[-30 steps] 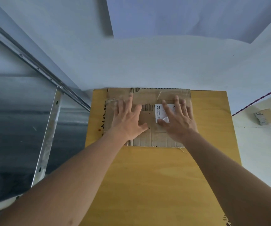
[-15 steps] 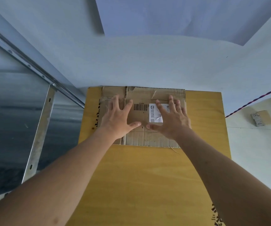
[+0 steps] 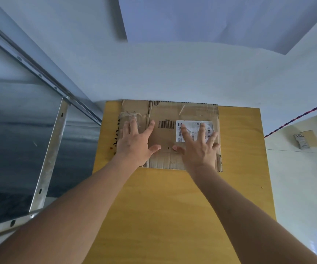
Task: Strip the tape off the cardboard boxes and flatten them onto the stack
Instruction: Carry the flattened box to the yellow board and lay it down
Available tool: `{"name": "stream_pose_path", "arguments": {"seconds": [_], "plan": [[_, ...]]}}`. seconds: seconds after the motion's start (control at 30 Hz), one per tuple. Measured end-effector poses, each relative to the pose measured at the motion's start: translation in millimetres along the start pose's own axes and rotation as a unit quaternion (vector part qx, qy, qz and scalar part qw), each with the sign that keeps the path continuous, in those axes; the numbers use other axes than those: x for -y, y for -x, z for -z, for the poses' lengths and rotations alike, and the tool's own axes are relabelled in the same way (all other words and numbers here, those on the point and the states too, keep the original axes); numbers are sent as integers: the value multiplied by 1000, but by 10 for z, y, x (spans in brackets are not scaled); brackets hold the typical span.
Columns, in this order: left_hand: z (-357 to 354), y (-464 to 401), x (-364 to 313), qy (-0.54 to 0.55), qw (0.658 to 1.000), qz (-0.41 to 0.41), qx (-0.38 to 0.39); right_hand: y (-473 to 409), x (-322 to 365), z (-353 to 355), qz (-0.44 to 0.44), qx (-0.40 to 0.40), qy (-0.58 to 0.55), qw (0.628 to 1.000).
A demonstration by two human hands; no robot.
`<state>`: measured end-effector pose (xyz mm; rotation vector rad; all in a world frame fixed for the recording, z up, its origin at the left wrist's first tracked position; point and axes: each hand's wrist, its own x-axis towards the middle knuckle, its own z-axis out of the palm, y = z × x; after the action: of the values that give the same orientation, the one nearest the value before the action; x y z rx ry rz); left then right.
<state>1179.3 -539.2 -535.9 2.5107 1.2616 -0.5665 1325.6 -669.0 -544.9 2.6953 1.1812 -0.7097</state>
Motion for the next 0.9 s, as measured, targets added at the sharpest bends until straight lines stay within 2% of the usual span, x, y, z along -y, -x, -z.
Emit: {"name": "stream_pose_path", "arguments": {"seconds": [0.3, 0.47, 0.57, 0.73, 0.9], "plan": [[129, 32, -90, -19, 999, -5, 34, -19, -21, 138, 2, 60, -22, 998], [195, 56, -49, -16, 999, -33, -3, 84, 57, 132, -1, 19, 37, 999], [229, 105, 24, -37, 996, -70, -36, 141, 137, 256, 19, -15, 7, 1000], [412, 336, 13, -40, 994, -96, -44, 367, 223, 580, 83, -31, -74, 993], [717, 758, -33, -30, 986, -141, -85, 833, 266, 957, 127, -65, -71, 987]]}}
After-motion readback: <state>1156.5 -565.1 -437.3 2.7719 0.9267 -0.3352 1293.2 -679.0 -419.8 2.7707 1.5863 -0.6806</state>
